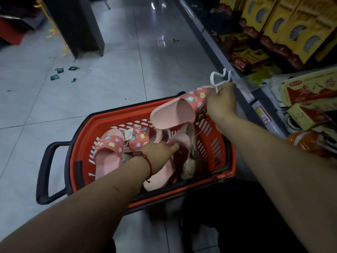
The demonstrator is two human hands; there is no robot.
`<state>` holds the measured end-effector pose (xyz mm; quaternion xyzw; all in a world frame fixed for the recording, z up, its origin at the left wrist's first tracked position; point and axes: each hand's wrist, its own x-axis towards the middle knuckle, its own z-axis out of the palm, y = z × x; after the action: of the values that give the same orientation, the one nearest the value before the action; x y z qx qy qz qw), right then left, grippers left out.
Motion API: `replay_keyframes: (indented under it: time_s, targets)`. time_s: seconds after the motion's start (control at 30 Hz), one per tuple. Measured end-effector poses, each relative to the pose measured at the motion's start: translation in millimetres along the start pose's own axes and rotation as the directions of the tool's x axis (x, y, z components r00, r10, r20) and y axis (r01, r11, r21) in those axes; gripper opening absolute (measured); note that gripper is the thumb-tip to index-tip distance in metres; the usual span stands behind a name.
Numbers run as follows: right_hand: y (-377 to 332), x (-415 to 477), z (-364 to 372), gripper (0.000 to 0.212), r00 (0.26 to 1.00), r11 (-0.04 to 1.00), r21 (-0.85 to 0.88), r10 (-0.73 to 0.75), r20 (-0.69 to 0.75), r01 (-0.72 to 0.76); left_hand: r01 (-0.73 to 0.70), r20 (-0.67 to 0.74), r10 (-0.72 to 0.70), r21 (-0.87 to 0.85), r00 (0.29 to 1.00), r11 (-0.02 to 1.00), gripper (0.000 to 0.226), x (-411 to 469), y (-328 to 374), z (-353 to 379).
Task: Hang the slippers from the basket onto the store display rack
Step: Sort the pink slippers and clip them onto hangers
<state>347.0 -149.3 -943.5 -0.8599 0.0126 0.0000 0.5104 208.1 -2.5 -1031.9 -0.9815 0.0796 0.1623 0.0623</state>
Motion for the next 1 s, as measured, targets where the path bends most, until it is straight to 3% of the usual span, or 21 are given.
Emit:
replay_keyframes:
  time_s: [0.2,0.33,0.43,0.57,0.6,0.63,0.7,0.8,0.9,1.0]
  targets:
    - [6.6,-9.5,23.3,0.036,0.976,1.000,-0.012,-0.016,0.219,0.019,-0.080,-0.003,0.081,0.085,0.997,0.993,0.058,-0.2,22.4,-2.4]
    - [11.4,-17.3,49.5,0.015,0.888,0.997,-0.057,-0.018,0.459,0.050,-0.070,0.004,0.070,-0.065,0.998,0.995,0.053,2.9,26.1,1.5]
    - [15.2,-23.5,59.9,0.018,0.788,0.963,-0.213,0.001,0.615,0.164,0.003,0.047,0.010,-0.254,0.999,0.967,0.041,-3.6,30.5,0.5]
    - [23.1,-24.6,53.5,0.034,0.719,0.884,-0.358,0.037,0.694,0.300,0.046,-0.239,-0.174,-0.461,0.955,0.886,0.024,-5.1,28.9,3.5]
    - [25.2,-23.4,50.0,0.034,0.706,0.877,-0.371,0.054,0.706,0.305,0.075,-0.249,-0.257,-0.568,0.934,0.819,0.022,-4.3,25.4,6.3]
    - [25.8,-23.2,45.5,0.028,0.695,0.874,-0.378,0.066,0.716,0.306,0.141,-0.171,-0.342,-0.679,0.924,0.721,0.026,-4.6,21.9,7.9]
    - [23.0,-21.8,36.5,0.016,0.703,0.867,-0.394,0.075,0.707,0.304,0.280,0.076,-0.423,-0.851,0.903,0.445,0.021,-6.4,15.0,11.8]
    - [14.3,-15.8,27.6,0.006,0.790,0.892,-0.332,-0.044,0.612,0.307,0.399,0.377,-0.344,-0.917,0.860,-0.006,0.068,-5.9,18.7,16.4]
    - [11.6,-9.6,22.1,0.022,0.861,0.944,-0.254,-0.057,0.505,0.212,0.421,0.455,-0.177,-0.885,0.873,-0.199,0.068,0.0,32.6,15.3]
    - [12.5,-8.8,16.6,0.017,0.877,0.971,-0.203,-0.011,0.480,0.123,0.419,0.474,-0.075,-0.832,0.877,-0.365,0.051,4.0,43.5,6.6]
